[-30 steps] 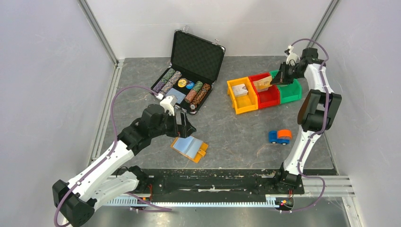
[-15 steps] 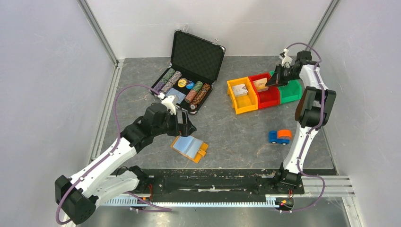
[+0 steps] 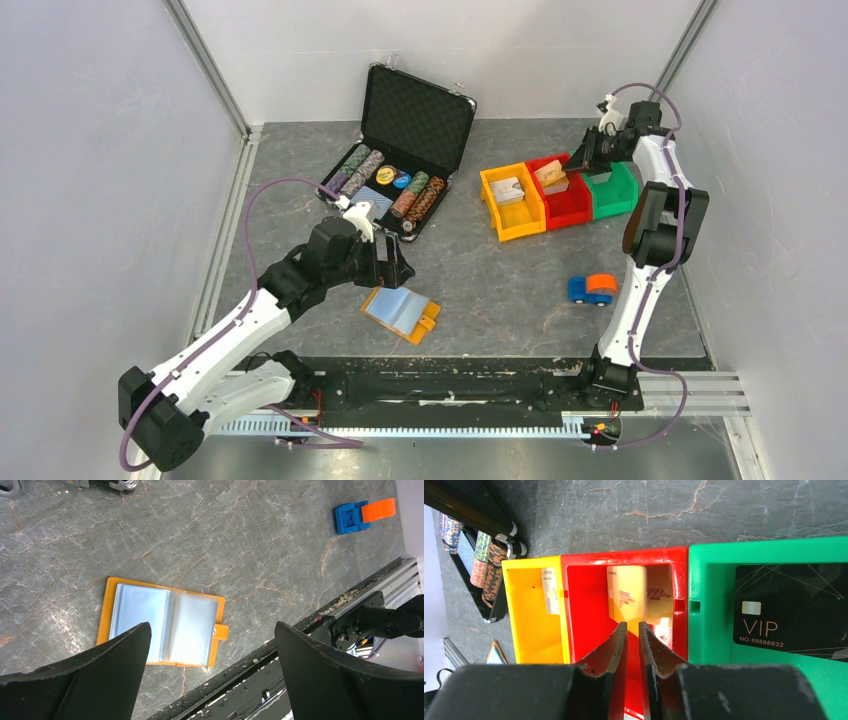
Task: Take the credit cards out of the card holder
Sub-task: Place the credit card in the storage box, then reset both arms
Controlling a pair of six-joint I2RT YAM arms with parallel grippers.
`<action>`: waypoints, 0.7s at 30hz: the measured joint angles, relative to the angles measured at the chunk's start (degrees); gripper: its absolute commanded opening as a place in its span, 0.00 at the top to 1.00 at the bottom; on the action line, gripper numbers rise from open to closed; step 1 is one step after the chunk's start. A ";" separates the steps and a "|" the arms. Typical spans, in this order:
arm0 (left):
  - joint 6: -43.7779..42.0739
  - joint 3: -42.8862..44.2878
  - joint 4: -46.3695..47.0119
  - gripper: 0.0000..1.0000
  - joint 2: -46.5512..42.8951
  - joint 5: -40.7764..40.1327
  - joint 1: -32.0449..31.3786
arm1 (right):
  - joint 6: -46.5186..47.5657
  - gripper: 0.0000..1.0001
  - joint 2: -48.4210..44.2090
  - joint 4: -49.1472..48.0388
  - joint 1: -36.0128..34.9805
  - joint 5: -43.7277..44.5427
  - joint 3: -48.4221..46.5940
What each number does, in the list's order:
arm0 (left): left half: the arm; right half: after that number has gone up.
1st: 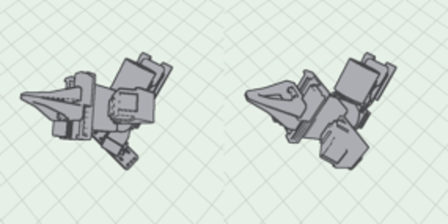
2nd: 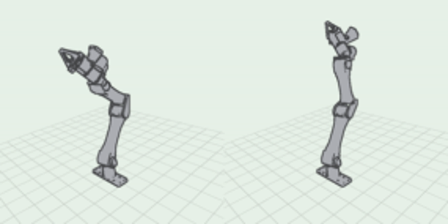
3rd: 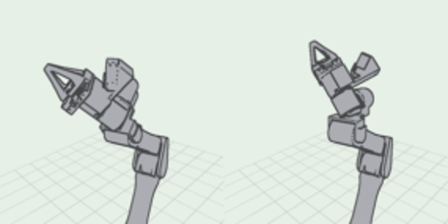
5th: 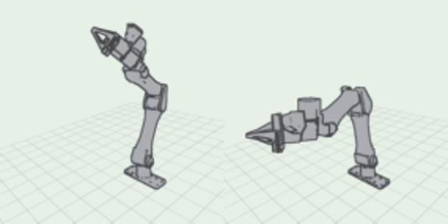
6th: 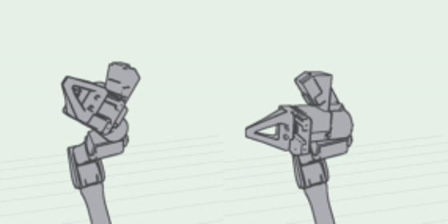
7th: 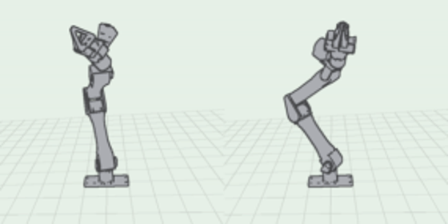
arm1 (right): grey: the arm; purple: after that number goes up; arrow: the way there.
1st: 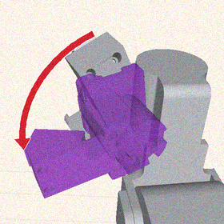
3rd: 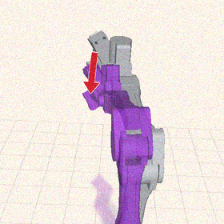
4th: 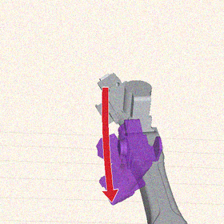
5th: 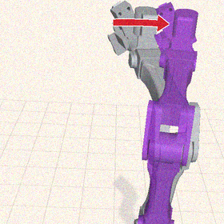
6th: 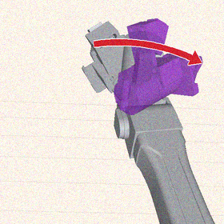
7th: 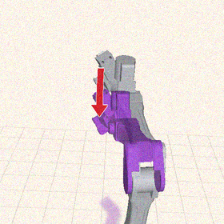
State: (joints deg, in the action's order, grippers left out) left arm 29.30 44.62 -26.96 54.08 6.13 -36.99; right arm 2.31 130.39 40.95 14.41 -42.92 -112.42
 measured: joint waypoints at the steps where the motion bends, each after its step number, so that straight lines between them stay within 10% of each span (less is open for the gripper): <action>1: -0.11 0.02 -0.02 0.00 0.02 -0.07 0.00 | -0.37 0.84 0.00 -0.28 0.00 0.35 0.00; 21: 0.50 1.49 -4.94 0.00 3.72 -7.43 1.18 | -10.16 0.67 -10.95 -6.25 -0.33 8.50 7.13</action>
State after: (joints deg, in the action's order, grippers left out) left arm 29.80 46.11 -31.90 57.80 -1.30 -35.81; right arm -7.86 119.44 34.70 14.09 -34.41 -105.30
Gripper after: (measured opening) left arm 0.996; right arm 0.289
